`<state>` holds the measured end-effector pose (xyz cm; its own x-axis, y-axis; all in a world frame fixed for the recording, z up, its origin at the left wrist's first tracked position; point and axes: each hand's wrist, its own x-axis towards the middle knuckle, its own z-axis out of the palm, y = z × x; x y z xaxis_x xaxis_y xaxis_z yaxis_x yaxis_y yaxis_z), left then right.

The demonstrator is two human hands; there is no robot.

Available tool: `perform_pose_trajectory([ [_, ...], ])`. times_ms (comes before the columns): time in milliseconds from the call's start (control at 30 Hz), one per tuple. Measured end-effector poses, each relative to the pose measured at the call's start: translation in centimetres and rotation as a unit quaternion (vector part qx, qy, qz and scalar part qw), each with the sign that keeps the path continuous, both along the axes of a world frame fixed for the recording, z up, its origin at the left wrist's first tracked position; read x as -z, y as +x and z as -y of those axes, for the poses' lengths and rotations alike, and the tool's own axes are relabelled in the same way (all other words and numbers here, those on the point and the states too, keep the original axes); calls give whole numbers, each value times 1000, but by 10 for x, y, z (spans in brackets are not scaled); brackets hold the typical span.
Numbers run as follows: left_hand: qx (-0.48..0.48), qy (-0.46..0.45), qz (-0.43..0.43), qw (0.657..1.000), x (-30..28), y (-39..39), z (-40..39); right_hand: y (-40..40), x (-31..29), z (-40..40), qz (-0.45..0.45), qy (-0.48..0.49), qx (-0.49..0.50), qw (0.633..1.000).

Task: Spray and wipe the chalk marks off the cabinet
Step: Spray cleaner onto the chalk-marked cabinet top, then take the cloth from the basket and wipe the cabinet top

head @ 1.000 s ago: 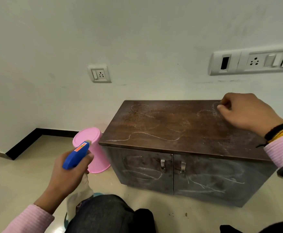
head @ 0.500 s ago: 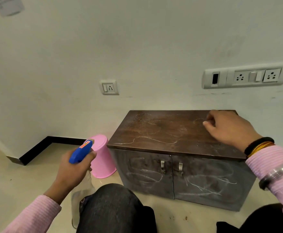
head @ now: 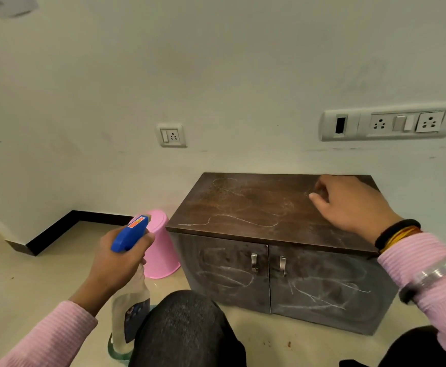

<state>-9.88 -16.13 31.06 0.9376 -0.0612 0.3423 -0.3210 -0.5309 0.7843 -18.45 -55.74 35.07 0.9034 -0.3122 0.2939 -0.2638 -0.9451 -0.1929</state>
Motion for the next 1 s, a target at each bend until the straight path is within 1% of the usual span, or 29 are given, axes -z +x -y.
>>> perform_pose_trajectory([
  [200, 1, -31, 9, 999, 14, 16, -11, 12, 5, 2, -15, 15, -19, 1000],
  [300, -34, -66, -1, 997, 28, 32, -31, 21, 9, -4, -20, 2, -39, 999],
  [367, -57, -84, -3, 995, 39, 42, -43, 24, 18, 1, -4, -6, -59, 998],
  [433, -74, -99, -6, 992, 52, 53, -53, 35, 31, 10, 0, 2, -57, 998],
  [467, -83, -109, -7, 991, 59, 58, -55, 38, 30, -2, -31, 40, -50, 997],
  [500, -92, -119, -8, 988, 66, 64, -57, 59, 64, 50, 7, 24, -42, 999],
  [533, -100, -129, -7, 987, 72, 69, -58, 79, 106, 116, 43, -15, -40, 998],
  [567, -106, -134, -4, 985, 79, 75, -59, 102, 160, 175, 39, -19, -68, 997],
  [600, -110, -136, -3, 985, 85, 81, -58, 124, 196, 220, 37, 3, -78, 996],
  [633, -114, -138, -2, 984, 91, 86, -58, 135, 218, 244, 43, 65, -103, 992],
  [667, -119, -144, -4, 982, 96, 90, -58, 133, 221, 243, 46, 81, -154, 984],
  [700, -125, -155, -5, 980, 102, 95, -58, 128, 216, 230, 68, 100, -160, 980],
  [733, -132, -168, -10, 977, 108, 99, -59, 114, 187, 193, 94, 96, -159, 978],
  [767, -138, -182, -17, 973, 115, 103, -60, 98, 142, 128, 70, 128, -140, 979],
  [800, -142, -192, -25, 971, 120, 105, -60, 83, 97, 51, 46, 107, -137, 984],
  [833, -146, -196, -33, 969, 127, 107, -61, 87, 95, 29, 30, 116, -158, 980],
  [867, -149, -197, -41, 968, 132, 108, -60, 84, 72, -13, 12, 106, -183, 977],
  [900, -147, -199, -46, 968, 137, 108, -59, 87, 62, -44, -1, 83, -219, 972],
  [933, -142, -199, -50, 968, 140, 106, -56, 93, 56, -76, -20, 77, -259, 963],
  [1000, -124, -193, -48, 972, 147, 102, -50, 105, 49, -140, -72, 103, -334, 934],
])
